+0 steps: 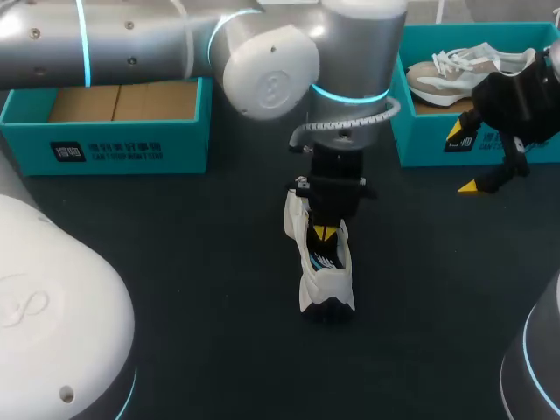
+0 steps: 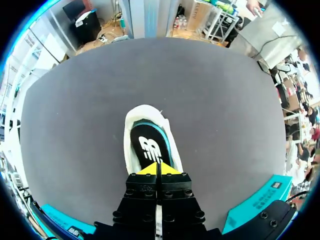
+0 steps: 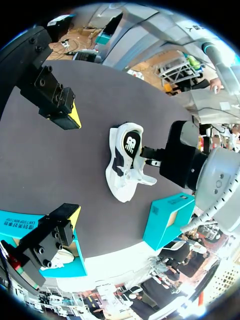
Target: Take the shoe out of the shoebox, open the shoe tongue, remove and reinsert the insole, then place the shoe into the shoebox
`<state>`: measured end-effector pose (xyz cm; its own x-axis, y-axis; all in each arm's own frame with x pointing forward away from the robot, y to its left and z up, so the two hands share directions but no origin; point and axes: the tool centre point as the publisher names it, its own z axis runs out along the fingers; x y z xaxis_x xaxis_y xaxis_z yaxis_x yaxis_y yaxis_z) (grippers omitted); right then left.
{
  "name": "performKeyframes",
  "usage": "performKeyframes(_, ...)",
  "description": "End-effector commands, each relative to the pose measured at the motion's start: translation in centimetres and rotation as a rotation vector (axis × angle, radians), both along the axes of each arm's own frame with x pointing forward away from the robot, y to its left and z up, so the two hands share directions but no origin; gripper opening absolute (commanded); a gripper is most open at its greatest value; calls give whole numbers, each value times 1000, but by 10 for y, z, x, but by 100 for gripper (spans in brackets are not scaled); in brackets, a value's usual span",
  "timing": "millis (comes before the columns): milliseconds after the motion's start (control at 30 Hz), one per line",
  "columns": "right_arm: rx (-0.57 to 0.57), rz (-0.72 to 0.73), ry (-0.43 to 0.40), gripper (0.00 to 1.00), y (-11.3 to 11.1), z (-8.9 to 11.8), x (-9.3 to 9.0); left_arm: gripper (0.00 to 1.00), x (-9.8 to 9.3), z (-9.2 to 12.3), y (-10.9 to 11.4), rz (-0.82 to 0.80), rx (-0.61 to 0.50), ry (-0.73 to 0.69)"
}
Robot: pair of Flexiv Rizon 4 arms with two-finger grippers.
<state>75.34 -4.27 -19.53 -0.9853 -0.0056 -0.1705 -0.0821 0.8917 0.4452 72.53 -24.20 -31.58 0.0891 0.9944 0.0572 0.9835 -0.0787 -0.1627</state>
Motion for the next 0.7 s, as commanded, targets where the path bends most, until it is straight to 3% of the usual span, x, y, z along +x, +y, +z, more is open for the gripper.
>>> performKeyframes(33,-1,-1,-1,100,0,0,-1,0,-2,-18,-2,14,-25,-10)
performKeyframes(400,-1,-1,-1,100,0,0,-1,0,-7,-48,3,64,-15,-17)
performKeyframes(700,-1,-1,-1,100,0,0,-1,0,-6,-76,-1,188,-104,-42)
